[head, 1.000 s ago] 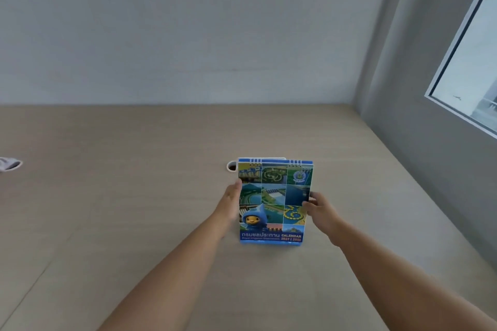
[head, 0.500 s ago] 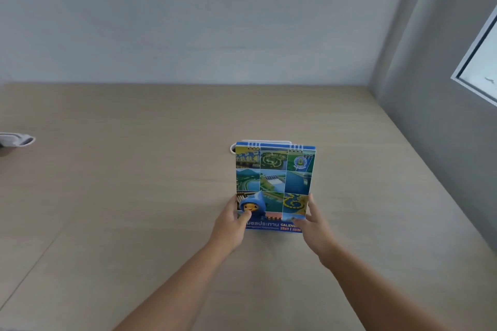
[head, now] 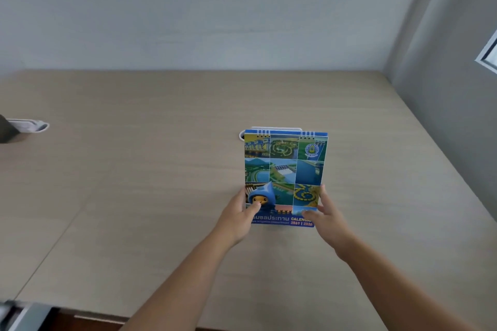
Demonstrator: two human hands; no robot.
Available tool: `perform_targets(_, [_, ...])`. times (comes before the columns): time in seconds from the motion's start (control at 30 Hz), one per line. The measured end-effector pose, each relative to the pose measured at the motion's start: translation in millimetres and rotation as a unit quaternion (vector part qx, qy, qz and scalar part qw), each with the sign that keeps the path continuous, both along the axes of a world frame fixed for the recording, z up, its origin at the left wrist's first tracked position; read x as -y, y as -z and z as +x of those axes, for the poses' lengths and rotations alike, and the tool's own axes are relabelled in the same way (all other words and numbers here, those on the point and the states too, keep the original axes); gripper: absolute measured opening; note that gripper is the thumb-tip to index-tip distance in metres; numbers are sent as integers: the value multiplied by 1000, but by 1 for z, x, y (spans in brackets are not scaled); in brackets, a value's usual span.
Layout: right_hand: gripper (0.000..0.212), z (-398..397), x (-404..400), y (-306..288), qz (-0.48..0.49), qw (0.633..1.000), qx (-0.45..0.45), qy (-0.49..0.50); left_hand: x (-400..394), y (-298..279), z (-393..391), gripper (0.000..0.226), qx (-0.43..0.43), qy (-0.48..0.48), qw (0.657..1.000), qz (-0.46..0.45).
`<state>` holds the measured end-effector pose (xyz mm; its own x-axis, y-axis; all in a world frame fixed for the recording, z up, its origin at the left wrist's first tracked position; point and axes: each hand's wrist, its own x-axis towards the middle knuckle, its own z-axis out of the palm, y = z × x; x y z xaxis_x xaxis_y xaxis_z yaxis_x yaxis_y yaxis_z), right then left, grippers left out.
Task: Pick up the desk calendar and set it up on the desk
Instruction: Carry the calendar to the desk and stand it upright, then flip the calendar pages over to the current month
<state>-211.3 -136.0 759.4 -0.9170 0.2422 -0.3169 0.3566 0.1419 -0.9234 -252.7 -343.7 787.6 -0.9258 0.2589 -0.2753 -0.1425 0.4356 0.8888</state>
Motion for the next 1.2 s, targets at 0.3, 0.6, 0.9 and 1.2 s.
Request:
perform_targets(0.3, [62, 12, -3, -4, 76, 996, -28, 37, 8, 0, 10, 53, 14, 13, 1000, -14])
perform_targets(0.6, [17, 11, -27, -101, -99, 969, -212, 74, 32, -40, 13, 33, 83, -112, 965, 224])
perform_targets(0.9, [28, -61, -33, -160, -73, 962, -262, 39, 1, -32, -20, 60, 49, -85, 990, 98])
perform_targets(1.2, [54, -77, -37, -109, -35, 991, -121, 51, -11, -24, -27, 44, 12, -8, 998, 57])
